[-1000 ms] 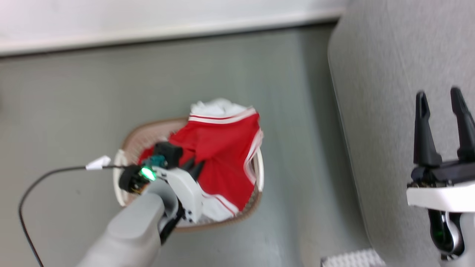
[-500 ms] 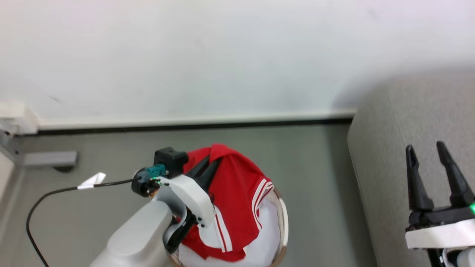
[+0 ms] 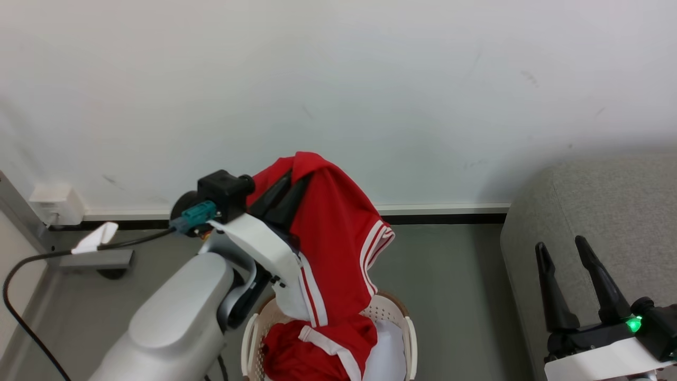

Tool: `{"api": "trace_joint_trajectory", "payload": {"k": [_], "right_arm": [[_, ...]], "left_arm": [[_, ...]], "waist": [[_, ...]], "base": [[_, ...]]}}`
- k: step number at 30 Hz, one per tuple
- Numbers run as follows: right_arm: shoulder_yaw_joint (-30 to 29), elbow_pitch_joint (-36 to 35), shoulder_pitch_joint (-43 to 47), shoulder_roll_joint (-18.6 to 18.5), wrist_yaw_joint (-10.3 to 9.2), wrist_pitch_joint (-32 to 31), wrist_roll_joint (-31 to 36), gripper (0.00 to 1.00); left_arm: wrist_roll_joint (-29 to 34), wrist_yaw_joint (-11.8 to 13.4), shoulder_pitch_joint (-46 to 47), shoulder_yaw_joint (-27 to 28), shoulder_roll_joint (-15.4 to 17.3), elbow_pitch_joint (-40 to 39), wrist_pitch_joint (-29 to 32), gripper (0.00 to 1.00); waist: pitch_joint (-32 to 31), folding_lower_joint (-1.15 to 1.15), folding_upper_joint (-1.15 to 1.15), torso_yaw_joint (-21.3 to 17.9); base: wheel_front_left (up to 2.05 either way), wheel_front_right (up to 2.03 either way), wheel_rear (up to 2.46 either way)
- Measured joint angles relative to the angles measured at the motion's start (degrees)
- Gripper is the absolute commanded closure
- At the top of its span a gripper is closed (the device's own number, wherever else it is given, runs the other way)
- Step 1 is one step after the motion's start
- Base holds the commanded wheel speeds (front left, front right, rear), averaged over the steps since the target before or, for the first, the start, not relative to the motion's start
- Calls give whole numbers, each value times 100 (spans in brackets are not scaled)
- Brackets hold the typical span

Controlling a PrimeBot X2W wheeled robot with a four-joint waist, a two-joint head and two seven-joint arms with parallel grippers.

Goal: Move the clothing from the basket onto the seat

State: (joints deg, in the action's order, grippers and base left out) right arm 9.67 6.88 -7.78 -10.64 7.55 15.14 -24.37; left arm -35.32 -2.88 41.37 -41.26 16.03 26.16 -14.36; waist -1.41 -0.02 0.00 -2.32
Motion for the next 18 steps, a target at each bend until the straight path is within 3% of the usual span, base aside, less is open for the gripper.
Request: {"api": "trace_joint_trajectory", "payload": {"k": [10,18], "right_arm": [[836,123,9,-83,0,0,-98,0],[2458,513,-142,-499,1,-1,209,0]], "left_arm": [[-10,191,41,41,166,-337,202,100],[-43,199,33,-30,98,-333,270,100]], "waist": [[-33,1,0,-96],[-27,2,0,-31]], "base": [[0,0,0],[0,0,0]]}}
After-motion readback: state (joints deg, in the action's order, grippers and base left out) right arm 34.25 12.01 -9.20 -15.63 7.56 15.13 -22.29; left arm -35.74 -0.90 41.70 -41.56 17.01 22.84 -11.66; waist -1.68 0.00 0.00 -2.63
